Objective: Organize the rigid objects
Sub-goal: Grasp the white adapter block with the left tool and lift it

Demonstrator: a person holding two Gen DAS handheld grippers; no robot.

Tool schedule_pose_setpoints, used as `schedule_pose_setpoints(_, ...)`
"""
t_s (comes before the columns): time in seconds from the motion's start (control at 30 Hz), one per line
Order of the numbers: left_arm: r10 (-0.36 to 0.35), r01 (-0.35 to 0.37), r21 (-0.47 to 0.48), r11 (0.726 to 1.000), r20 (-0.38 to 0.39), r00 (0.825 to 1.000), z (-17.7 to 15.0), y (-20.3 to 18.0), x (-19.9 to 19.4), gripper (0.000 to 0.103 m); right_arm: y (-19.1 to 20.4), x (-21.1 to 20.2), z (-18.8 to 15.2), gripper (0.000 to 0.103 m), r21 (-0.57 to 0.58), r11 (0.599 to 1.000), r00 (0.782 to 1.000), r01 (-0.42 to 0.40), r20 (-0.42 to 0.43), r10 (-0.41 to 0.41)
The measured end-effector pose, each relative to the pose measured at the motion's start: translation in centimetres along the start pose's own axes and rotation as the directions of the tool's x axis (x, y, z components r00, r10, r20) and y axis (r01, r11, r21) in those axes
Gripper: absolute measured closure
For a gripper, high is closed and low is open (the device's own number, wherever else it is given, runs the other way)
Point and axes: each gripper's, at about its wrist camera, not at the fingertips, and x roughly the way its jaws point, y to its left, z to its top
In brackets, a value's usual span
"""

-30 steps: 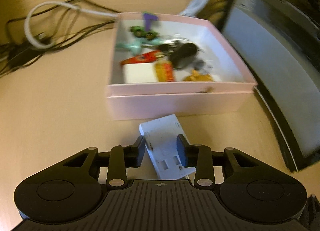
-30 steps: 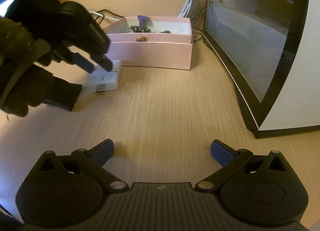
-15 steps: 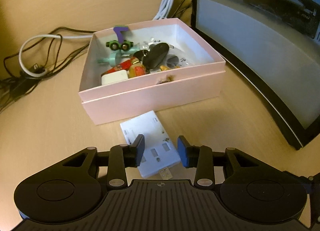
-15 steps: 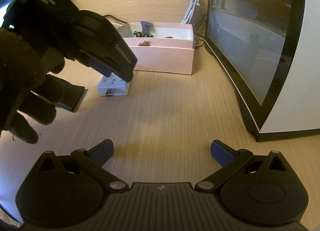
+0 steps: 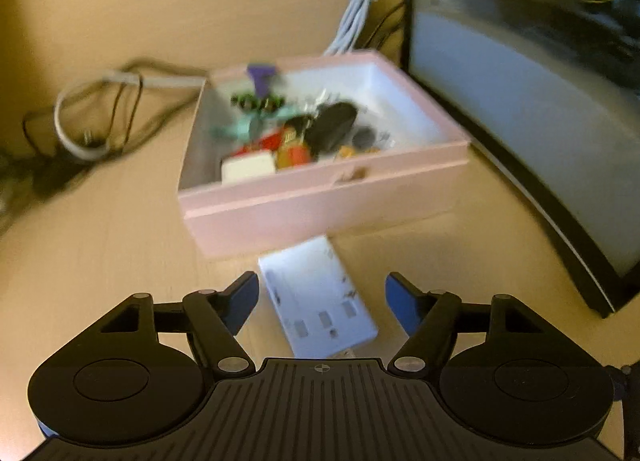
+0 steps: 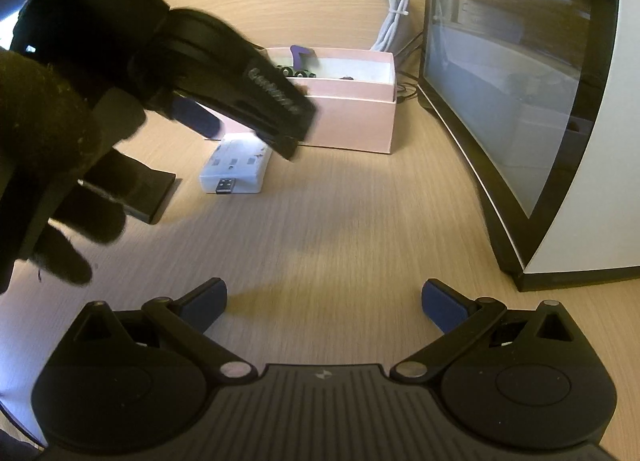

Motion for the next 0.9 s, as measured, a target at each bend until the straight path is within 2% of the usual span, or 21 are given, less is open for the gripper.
schedule_pose_setpoints(0.2, -0.026, 0.022, -0.047, 0.999, -0.09, 0.996, -0.2, 0.2, 1.8, 0.026, 0.0, 0.0, 0.4, 0.0, 0.002, 1.0, 1.0, -0.005, -0.025, 0.005)
schedule_pose_setpoints(0.33, -0.026, 0.022, -0.083, 0.996, -0.051, 0.998, -0.1, 1.0, 2.0, 0.026, 0.0, 0.3, 0.9, 0.0, -0.004, 1.0, 0.998, -0.011, -0.062, 0.011)
schedule_pose_setpoints(0.4, -0.036, 0.033, -0.083, 0.996, -0.03, 0.999, -0.1, 1.4, 2.1, 0.034, 0.0, 0.3, 1.1, 0.0, -0.013, 1.0, 0.997, -0.02, -0.076, 0.019)
schedule_pose_setpoints(0.43, -0.037, 0.036, -0.072, 0.997, -0.019, 0.999, -0.2, 1.5, 1.9, 0.044, 0.0, 0.4, 1.2, 0.0, -0.025, 0.999, 0.996, -0.033, -0.085, 0.031)
schedule_pose_setpoints(0.47, -0.054, 0.052, -0.065, 0.997, -0.02, 0.998, -0.1, 1.6, 1.8, 0.048, 0.0, 0.4, 1.3, 0.0, -0.042, 0.998, 0.994, -0.053, -0.094, 0.049)
schedule_pose_setpoints(0.53, -0.098, 0.096, -0.072, 0.993, -0.037, 0.994, -0.2, 2.3, 1.4, 0.049, -0.1, 0.5, 1.5, 0.0, -0.066, 0.994, 0.991, -0.083, -0.112, 0.075)
schedule_pose_setpoints(0.63, -0.129, 0.127, -0.101, 0.987, -0.019, 0.991, -0.3, 4.2, -0.5, 0.05, -0.3, 0.5, 1.9, 0.001, -0.057, 0.994, 0.989, -0.091, -0.125, 0.083)
schedule_pose_setpoints(0.73, -0.116, 0.125, -0.177, 0.976, 0.06, 0.991, -0.1, 7.6, -4.1, 0.05, 0.0, 0.3, 2.9, 0.002, -0.048, 0.991, 0.988, -0.123, -0.099, 0.118)
schedule_pose_setpoints(0.83, -0.066, 0.092, -0.23, 0.969, 0.116, 0.991, -0.3, 11.3, -7.7, 0.05, 1.9, 0.4, 4.5, 0.002, -0.148, 0.968, 0.979, -0.203, -0.062, 0.196)
schedule_pose_setpoints(0.9, -0.027, 0.058, -0.272, 0.96, 0.118, 0.993, -0.7, 13.6, -9.8, 0.05, 3.9, 1.0, 5.4, 0.002, -0.272, 0.926, 0.965, -0.262, -0.062, 0.255)
